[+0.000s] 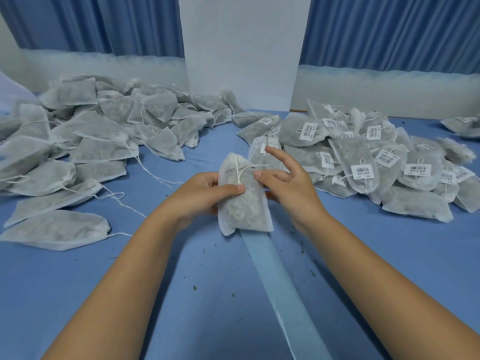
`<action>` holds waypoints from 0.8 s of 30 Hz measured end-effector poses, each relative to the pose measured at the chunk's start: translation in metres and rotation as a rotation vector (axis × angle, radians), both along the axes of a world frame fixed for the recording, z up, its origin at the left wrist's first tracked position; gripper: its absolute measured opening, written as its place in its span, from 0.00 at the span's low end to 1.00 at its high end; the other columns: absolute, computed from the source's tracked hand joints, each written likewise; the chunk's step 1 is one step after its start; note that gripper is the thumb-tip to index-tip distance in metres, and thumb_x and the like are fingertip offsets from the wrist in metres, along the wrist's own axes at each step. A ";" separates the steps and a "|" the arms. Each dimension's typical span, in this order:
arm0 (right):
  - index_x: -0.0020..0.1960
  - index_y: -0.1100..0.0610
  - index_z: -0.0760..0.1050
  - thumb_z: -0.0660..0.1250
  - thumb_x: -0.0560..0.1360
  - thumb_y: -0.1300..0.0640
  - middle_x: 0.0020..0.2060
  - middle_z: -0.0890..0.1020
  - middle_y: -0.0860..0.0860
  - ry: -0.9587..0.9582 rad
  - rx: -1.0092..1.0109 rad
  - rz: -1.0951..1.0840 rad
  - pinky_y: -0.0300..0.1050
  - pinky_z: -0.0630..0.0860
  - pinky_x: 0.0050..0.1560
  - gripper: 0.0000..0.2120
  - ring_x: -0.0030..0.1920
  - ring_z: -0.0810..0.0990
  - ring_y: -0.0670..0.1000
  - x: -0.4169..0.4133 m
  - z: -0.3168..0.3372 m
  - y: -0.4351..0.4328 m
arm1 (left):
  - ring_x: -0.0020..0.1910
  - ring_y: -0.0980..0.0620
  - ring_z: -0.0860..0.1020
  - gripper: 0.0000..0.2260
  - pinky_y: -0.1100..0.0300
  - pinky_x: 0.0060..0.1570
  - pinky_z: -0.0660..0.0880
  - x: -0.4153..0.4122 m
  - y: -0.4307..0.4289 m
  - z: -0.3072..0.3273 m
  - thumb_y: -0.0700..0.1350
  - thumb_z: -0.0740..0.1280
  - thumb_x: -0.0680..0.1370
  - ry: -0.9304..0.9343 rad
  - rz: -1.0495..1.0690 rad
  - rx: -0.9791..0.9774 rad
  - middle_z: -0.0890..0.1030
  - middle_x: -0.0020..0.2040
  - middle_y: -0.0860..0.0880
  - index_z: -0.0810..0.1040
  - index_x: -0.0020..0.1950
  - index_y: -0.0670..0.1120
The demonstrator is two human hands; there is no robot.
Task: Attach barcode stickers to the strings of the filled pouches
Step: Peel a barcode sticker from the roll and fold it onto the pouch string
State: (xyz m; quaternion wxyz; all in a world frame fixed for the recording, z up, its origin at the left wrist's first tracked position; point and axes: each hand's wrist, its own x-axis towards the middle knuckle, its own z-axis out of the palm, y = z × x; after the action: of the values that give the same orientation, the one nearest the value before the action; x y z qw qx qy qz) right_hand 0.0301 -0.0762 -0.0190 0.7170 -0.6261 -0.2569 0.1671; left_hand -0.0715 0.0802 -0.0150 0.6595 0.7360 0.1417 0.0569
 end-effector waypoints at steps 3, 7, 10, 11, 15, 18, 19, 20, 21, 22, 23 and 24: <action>0.59 0.47 0.79 0.71 0.76 0.60 0.40 0.82 0.48 -0.027 0.011 -0.101 0.40 0.80 0.45 0.14 0.44 0.81 0.47 0.003 0.003 -0.001 | 0.50 0.47 0.85 0.10 0.53 0.52 0.82 0.002 0.003 -0.002 0.46 0.72 0.76 0.005 0.090 0.012 0.87 0.49 0.46 0.83 0.53 0.42; 0.43 0.48 0.82 0.72 0.75 0.58 0.37 0.81 0.44 -0.084 0.028 -0.109 0.36 0.77 0.40 0.06 0.39 0.77 0.42 0.002 0.009 -0.003 | 0.46 0.47 0.85 0.10 0.53 0.49 0.81 0.004 0.006 -0.005 0.47 0.73 0.75 0.013 0.133 0.052 0.87 0.46 0.45 0.83 0.49 0.41; 0.36 0.47 0.83 0.72 0.74 0.59 0.35 0.82 0.41 -0.115 0.003 -0.032 0.35 0.75 0.39 0.10 0.37 0.77 0.41 -0.001 0.012 -0.003 | 0.45 0.48 0.85 0.09 0.53 0.48 0.80 0.004 0.006 -0.006 0.47 0.74 0.75 0.019 0.139 0.089 0.87 0.45 0.45 0.84 0.48 0.41; 0.35 0.47 0.83 0.72 0.74 0.60 0.34 0.82 0.41 -0.109 -0.002 0.001 0.36 0.74 0.40 0.12 0.36 0.76 0.41 -0.001 0.012 -0.003 | 0.45 0.48 0.85 0.09 0.54 0.48 0.80 0.003 0.006 -0.006 0.46 0.74 0.75 0.024 0.136 0.103 0.87 0.46 0.45 0.84 0.49 0.41; 0.35 0.50 0.83 0.71 0.74 0.60 0.34 0.82 0.42 -0.073 -0.068 0.040 0.39 0.72 0.39 0.10 0.34 0.75 0.42 -0.002 0.011 0.000 | 0.44 0.52 0.85 0.06 0.59 0.44 0.80 0.003 0.004 -0.005 0.46 0.74 0.74 0.008 0.070 0.140 0.87 0.44 0.48 0.85 0.49 0.45; 0.37 0.51 0.83 0.72 0.74 0.59 0.33 0.82 0.42 -0.088 -0.149 0.013 0.35 0.72 0.37 0.07 0.34 0.75 0.41 -0.001 0.006 0.000 | 0.45 0.52 0.85 0.06 0.58 0.45 0.81 0.002 0.003 -0.005 0.47 0.75 0.74 -0.003 0.010 0.167 0.87 0.46 0.48 0.86 0.49 0.48; 0.38 0.52 0.83 0.72 0.73 0.59 0.32 0.82 0.43 -0.095 -0.167 0.004 0.33 0.71 0.36 0.06 0.34 0.75 0.41 0.000 0.004 0.000 | 0.45 0.52 0.85 0.06 0.59 0.45 0.80 0.002 0.003 -0.005 0.47 0.75 0.74 -0.005 -0.004 0.170 0.87 0.46 0.49 0.86 0.49 0.49; 0.39 0.53 0.83 0.72 0.73 0.59 0.33 0.82 0.44 -0.101 -0.179 -0.002 0.32 0.71 0.36 0.05 0.34 0.75 0.41 0.001 0.002 0.000 | 0.45 0.53 0.85 0.05 0.61 0.44 0.81 0.001 0.002 -0.005 0.47 0.75 0.74 -0.009 -0.016 0.168 0.87 0.46 0.49 0.86 0.49 0.49; 0.40 0.53 0.82 0.73 0.73 0.59 0.34 0.82 0.46 -0.110 -0.187 -0.007 0.32 0.71 0.36 0.04 0.35 0.75 0.42 0.002 0.000 0.000 | 0.45 0.54 0.85 0.05 0.63 0.42 0.80 0.001 0.002 -0.005 0.47 0.75 0.74 -0.013 -0.026 0.159 0.87 0.46 0.50 0.86 0.48 0.50; 0.40 0.54 0.82 0.73 0.72 0.59 0.36 0.81 0.49 -0.122 -0.192 -0.011 0.32 0.71 0.36 0.03 0.36 0.75 0.43 0.003 -0.001 0.000 | 0.45 0.54 0.85 0.05 0.64 0.41 0.79 0.002 0.001 -0.005 0.46 0.75 0.74 -0.018 -0.032 0.150 0.87 0.45 0.50 0.86 0.49 0.50; 0.40 0.53 0.82 0.74 0.72 0.59 0.37 0.80 0.51 -0.137 -0.190 -0.014 0.32 0.71 0.36 0.04 0.37 0.74 0.45 0.004 -0.003 0.001 | 0.44 0.55 0.85 0.05 0.65 0.40 0.79 0.001 0.001 -0.005 0.46 0.75 0.74 -0.020 -0.035 0.146 0.87 0.45 0.50 0.85 0.49 0.49; 0.39 0.53 0.82 0.75 0.71 0.60 0.37 0.79 0.53 -0.151 -0.184 -0.017 0.32 0.71 0.36 0.04 0.37 0.73 0.47 0.005 -0.004 0.001 | 0.44 0.55 0.85 0.06 0.65 0.40 0.79 0.002 0.001 -0.005 0.46 0.75 0.74 -0.021 -0.038 0.148 0.87 0.45 0.50 0.85 0.50 0.49</action>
State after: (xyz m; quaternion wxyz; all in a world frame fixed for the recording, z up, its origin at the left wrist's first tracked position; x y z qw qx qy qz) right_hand 0.0347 -0.0748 -0.0231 0.6366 -0.7021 -0.2884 0.1362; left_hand -0.0698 0.0810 -0.0202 0.6058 0.7846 0.1163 0.0626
